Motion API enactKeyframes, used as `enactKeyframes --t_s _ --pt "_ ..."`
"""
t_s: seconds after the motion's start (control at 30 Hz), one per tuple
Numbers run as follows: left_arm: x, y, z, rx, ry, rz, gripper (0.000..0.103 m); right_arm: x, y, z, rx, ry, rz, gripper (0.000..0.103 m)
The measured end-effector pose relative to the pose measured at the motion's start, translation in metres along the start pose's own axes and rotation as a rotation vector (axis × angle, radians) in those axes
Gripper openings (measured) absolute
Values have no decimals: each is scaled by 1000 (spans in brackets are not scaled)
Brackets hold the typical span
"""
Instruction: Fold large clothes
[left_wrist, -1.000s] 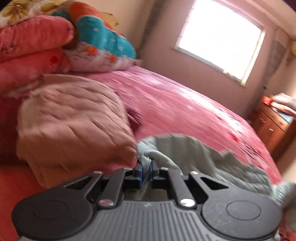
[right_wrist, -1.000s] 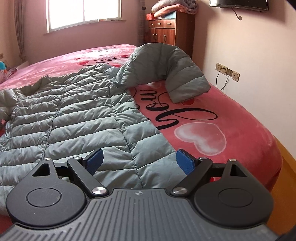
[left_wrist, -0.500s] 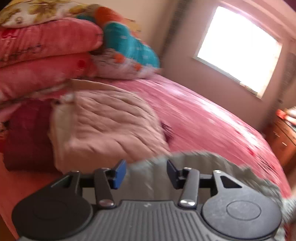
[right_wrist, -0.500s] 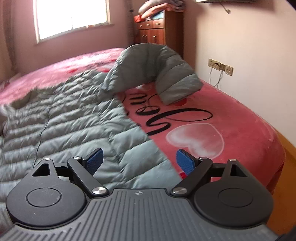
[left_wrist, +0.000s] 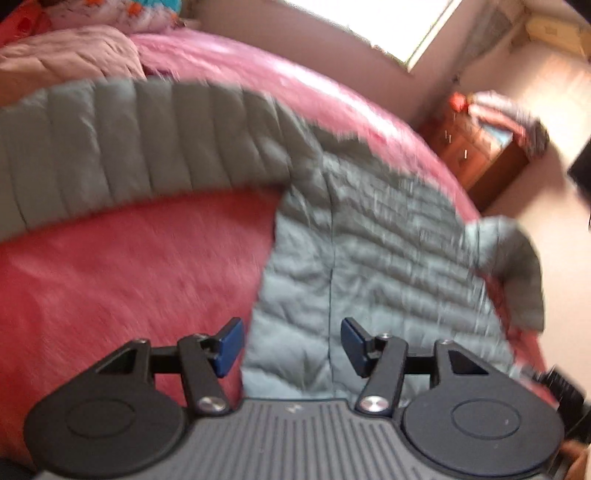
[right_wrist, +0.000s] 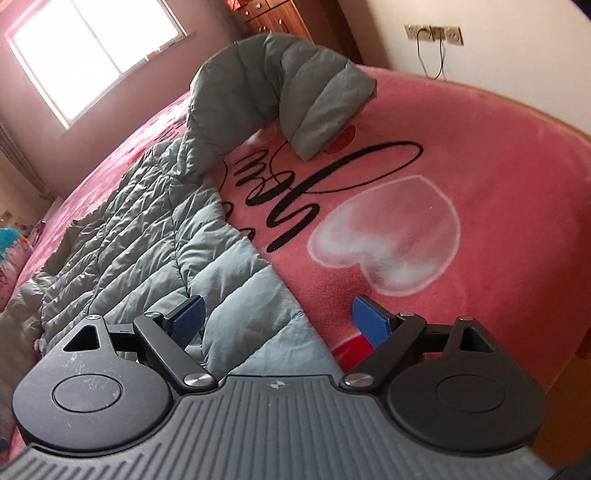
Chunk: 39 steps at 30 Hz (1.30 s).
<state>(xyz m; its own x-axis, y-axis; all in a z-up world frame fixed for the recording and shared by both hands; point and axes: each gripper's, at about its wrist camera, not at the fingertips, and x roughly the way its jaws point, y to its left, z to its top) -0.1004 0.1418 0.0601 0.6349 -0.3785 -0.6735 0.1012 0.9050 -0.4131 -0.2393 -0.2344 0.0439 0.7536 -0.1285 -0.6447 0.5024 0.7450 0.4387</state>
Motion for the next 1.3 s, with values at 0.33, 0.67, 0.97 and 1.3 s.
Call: enactKeyframes --t_s 0.33,0.67,0.97,1.3 --pt "26 -6 -26 17 22 2 60 9 25 -10 -145 121 125 103" --pt "26 -22 -37 36 27 -3 23 11 36 -14 -232 147 95 30" --pt "12 -30 -40 44 21 0 5 -13 57 -25 -301 112 87 13" --pt "-22 -25 -36 61 62 -49 5 -56 52 -31 -291 106 88 12"
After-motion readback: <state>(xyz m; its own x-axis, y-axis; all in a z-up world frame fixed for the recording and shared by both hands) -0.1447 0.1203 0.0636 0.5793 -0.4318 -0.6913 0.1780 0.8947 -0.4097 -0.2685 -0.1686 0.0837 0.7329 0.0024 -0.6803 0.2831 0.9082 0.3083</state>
